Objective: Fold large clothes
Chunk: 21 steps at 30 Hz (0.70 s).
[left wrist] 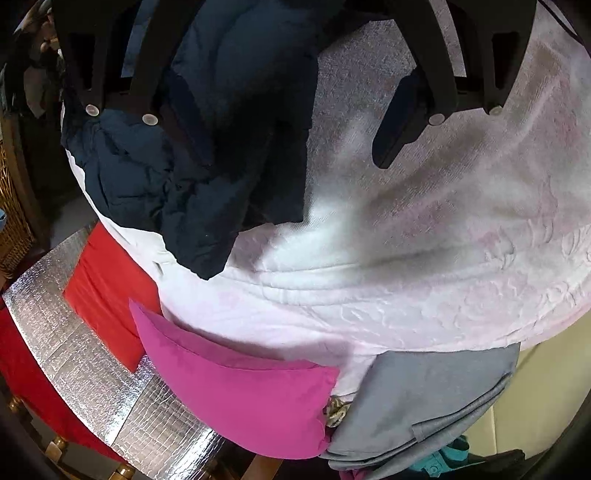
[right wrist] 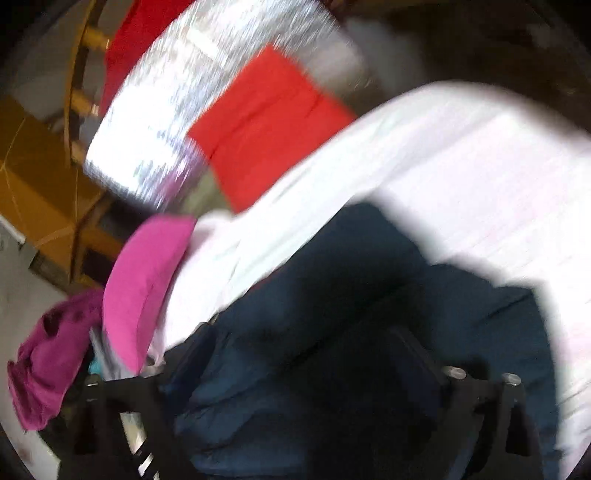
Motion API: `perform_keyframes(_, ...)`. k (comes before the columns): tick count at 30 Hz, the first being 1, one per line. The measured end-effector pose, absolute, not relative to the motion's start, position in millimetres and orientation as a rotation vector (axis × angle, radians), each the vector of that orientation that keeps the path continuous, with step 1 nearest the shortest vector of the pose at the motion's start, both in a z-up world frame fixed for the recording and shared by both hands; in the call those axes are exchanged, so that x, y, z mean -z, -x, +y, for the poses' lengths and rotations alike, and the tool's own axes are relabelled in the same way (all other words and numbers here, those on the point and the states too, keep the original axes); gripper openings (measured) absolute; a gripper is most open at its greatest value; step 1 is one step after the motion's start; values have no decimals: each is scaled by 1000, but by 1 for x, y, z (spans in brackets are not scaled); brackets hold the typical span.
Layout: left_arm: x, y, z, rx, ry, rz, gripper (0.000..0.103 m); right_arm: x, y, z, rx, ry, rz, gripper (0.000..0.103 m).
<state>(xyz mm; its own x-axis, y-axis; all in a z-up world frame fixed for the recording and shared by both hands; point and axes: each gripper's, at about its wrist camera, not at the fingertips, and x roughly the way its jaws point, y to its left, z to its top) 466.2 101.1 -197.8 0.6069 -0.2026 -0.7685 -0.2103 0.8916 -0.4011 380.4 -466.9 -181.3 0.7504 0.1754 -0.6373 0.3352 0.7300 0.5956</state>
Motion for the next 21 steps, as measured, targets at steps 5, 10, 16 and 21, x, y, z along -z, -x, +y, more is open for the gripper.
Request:
perform_keyframes(5, 201, -468, 97, 4, 467, 949, 87, 198, -363, -525, 119, -808, 770, 87)
perform_keyframes(10, 209, -472, 86, 4, 439, 981, 87, 239, -378, -526, 10, -843, 892, 51)
perform_keyframes(16, 212, -475, 89, -31, 432, 979, 87, 216, -361, -508, 75, -717, 868, 11)
perform_keyframes(21, 210, -476, 88, -46, 442, 970, 87, 197, -343, -495, 171, -549, 836, 11)
